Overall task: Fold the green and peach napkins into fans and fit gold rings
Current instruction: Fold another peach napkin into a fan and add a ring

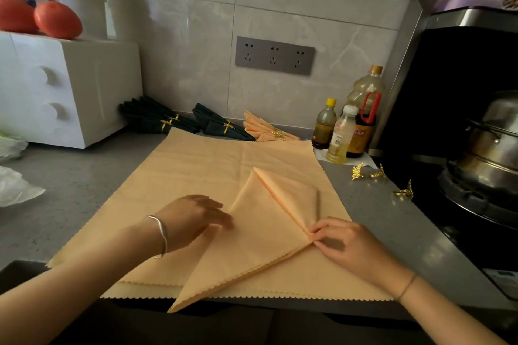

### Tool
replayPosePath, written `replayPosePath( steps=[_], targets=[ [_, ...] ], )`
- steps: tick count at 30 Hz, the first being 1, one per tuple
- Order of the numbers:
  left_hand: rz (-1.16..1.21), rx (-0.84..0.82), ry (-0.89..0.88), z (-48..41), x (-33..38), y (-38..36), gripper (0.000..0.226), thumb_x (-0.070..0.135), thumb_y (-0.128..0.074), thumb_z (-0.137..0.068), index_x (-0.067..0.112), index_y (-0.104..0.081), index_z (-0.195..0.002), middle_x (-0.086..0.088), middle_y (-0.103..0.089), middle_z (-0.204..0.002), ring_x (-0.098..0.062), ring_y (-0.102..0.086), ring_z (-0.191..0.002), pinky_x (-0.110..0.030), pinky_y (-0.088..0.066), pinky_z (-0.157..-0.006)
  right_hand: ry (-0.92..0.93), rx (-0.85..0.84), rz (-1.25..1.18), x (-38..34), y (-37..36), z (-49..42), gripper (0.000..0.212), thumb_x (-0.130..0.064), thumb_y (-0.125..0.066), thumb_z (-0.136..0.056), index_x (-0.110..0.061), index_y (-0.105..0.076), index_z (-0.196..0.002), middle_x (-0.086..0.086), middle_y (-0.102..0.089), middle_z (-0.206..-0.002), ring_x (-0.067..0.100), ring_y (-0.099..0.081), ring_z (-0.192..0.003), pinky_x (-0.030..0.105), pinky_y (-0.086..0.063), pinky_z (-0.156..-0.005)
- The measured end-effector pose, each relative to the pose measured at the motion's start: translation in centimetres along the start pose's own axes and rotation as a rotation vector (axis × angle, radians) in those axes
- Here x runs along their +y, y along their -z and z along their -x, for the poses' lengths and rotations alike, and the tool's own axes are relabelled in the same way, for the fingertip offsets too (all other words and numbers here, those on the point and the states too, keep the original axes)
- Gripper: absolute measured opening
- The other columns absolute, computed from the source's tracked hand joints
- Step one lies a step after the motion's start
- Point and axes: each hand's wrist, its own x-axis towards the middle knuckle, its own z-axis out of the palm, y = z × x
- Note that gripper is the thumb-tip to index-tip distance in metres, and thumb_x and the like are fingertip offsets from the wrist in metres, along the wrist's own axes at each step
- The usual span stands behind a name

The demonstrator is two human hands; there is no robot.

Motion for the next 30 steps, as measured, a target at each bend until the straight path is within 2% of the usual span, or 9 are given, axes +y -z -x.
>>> replayPosePath(
  steps=[3, 7, 10, 14, 18, 22, 24, 27, 30],
  targets=[
    [-0.254, 0.07, -0.209, 0.1, -0.9, 0.0, 0.049, 0.024, -0.09, -0.056, 0.032, -0.074, -0.101, 0.013, -0.072, -0.099, -0.012, -0.069, -0.094, -0.031, -0.054, -0.082, 0.096, -0.038, 0.111, -0.1, -0.1, 0.3, 0.03, -0.036, -0.047, -0.087, -0.022, -0.071, -0.097, -0.017, -0.065, -0.104, -0.006, -0.06, -0.093, 0.011, -0.049, -0.085],
    [-0.252, 0.012, -0.362, 0.0, -1.3, 0.2, 0.044, 0.033, -0.089, -0.058, 0.026, -0.075, -0.099, 0.009, -0.073, -0.099, -0.012, -0.071, -0.089, -0.03, -0.057, -0.079, 0.209, -0.059, 0.242, -0.5, 0.2, -0.1, 0.025, -0.032, -0.045, -0.087, -0.026, -0.068, -0.095, -0.014, -0.064, -0.105, -0.004, -0.062, -0.088, 0.011, -0.051, -0.076],
    [-0.223, -0.017, -0.385, -0.2, -1.6, 0.2, 0.023, 0.037, -0.061, -0.085, 0.027, -0.075, -0.1, 0.01, -0.073, -0.1, -0.012, -0.07, -0.089, -0.029, -0.056, -0.079, 0.253, -0.068, 0.302, -0.6, 0.4, -0.3, 0.02, -0.033, -0.044, -0.088, -0.028, -0.062, -0.094, -0.015, -0.061, -0.107, -0.002, -0.062, -0.081, 0.016, -0.054, -0.063],
    [-0.132, 0.071, -0.312, 0.0, -2.2, -0.4, 0.054, 0.042, -0.021, -0.102, 0.031, -0.073, -0.099, 0.015, -0.072, -0.098, -0.009, -0.069, -0.087, -0.023, -0.055, -0.074, 0.221, -0.088, 0.329, -0.9, 0.3, -0.6, 0.016, -0.038, -0.044, -0.089, -0.031, -0.058, -0.09, -0.019, -0.057, -0.105, -0.004, -0.058, -0.078, 0.011, -0.049, -0.054],
    [0.05, 0.126, -0.112, -0.2, -2.3, -1.0, 0.033, 0.039, -0.041, -0.093, 0.034, -0.073, -0.091, 0.013, -0.071, -0.085, -0.007, -0.066, -0.078, -0.016, -0.05, -0.06, 0.046, -0.077, 0.229, -1.0, 0.0, -0.6, 0.009, -0.04, -0.05, -0.09, -0.033, -0.055, -0.086, -0.025, -0.048, -0.112, -0.012, -0.047, -0.079, 0.003, -0.032, -0.062],
    [0.36, 0.008, 0.279, -1.6, -2.2, -1.3, 0.034, 0.039, -0.047, -0.07, 0.025, -0.073, -0.088, 0.002, -0.07, -0.087, -0.012, -0.062, -0.074, -0.019, -0.045, -0.065, -0.049, -0.059, 0.089, -1.5, -0.3, -0.9, 0.019, -0.049, -0.054, -0.087, -0.032, -0.053, -0.079, -0.027, -0.046, -0.109, -0.001, -0.053, -0.085, 0.013, -0.041, -0.07],
    [0.562, -0.032, 0.426, -2.5, -2.0, -1.3, 0.033, 0.041, -0.062, -0.074, 0.01, -0.072, -0.08, 0.001, -0.067, -0.074, -0.007, -0.054, -0.064, -0.023, -0.044, -0.067, -0.112, -0.029, -0.01, -1.5, -0.7, -1.3, 0.021, -0.043, -0.059, -0.087, -0.028, -0.054, -0.073, -0.026, -0.048, -0.105, 0.006, -0.055, -0.083, 0.019, -0.044, -0.073],
    [0.631, -0.103, 0.566, -4.0, -1.8, -1.5, 0.03, 0.034, -0.064, -0.088, 0.022, -0.064, -0.061, 0.012, -0.055, -0.053, -0.003, -0.045, -0.051, -0.021, -0.04, -0.061, -0.194, 0.015, -0.096, -1.1, -1.4, -1.8, 0.026, -0.035, -0.063, -0.085, -0.022, -0.054, -0.065, -0.024, -0.049, -0.102, 0.009, -0.055, -0.079, 0.026, -0.048, -0.075],
    [0.548, -0.176, 0.647, -5.2, -2.0, -1.7, 0.027, 0.031, -0.061, -0.089, 0.026, -0.063, -0.063, 0.015, -0.055, -0.053, 0.001, -0.047, -0.048, -0.013, -0.04, -0.054, -0.217, 0.02, -0.111, -0.9, -1.7, -2.2, 0.027, -0.03, -0.068, -0.082, -0.024, -0.051, -0.062, -0.021, -0.049, -0.099, 0.011, -0.055, -0.073, 0.029, -0.049, -0.072]
  ],
)
